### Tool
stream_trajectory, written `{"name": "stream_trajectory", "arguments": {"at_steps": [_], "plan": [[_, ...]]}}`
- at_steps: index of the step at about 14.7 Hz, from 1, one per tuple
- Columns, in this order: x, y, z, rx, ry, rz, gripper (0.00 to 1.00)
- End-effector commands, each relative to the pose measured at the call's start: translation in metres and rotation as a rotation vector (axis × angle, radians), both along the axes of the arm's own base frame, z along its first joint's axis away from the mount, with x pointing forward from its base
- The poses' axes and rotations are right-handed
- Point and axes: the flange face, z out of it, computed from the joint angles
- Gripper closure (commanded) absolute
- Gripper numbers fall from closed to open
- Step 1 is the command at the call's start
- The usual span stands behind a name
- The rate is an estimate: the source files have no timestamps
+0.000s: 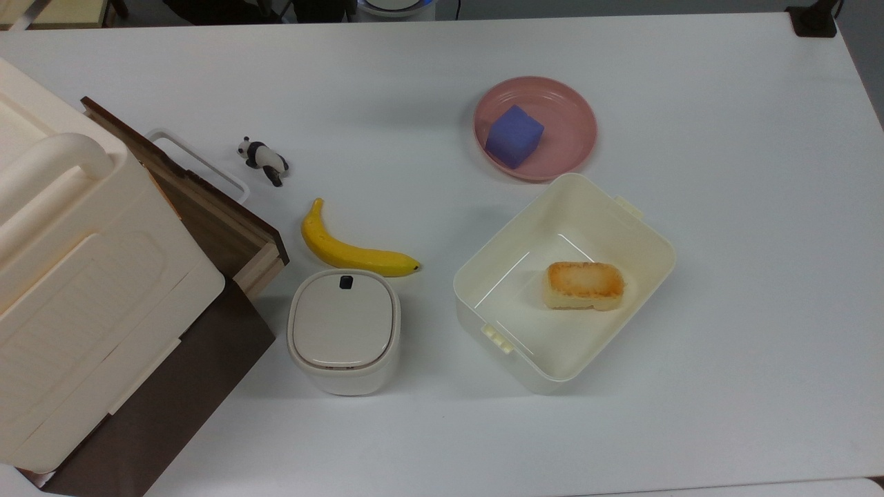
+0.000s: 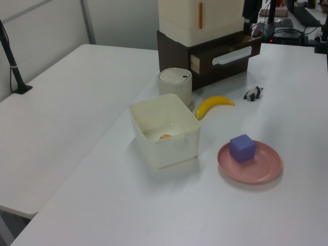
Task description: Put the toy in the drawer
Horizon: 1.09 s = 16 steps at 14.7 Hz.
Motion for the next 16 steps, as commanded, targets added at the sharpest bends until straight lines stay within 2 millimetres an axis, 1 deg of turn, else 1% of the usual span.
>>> {"name": "stream_trajectory", "arguments": {"at_steps": [1,6,12,16], "plan": [[-0.007,-0.002,-0.001,0.001,0.020,0.079,0.00],[-0.008,0.002,-0.003,0.001,0.035,0.096,0.00],[-0.013,-0.001,-0.007,-0.038,0.084,0.199,0.00],[-0.018,-0.001,-0.007,-0.046,0.112,0.210,0.00]]}}
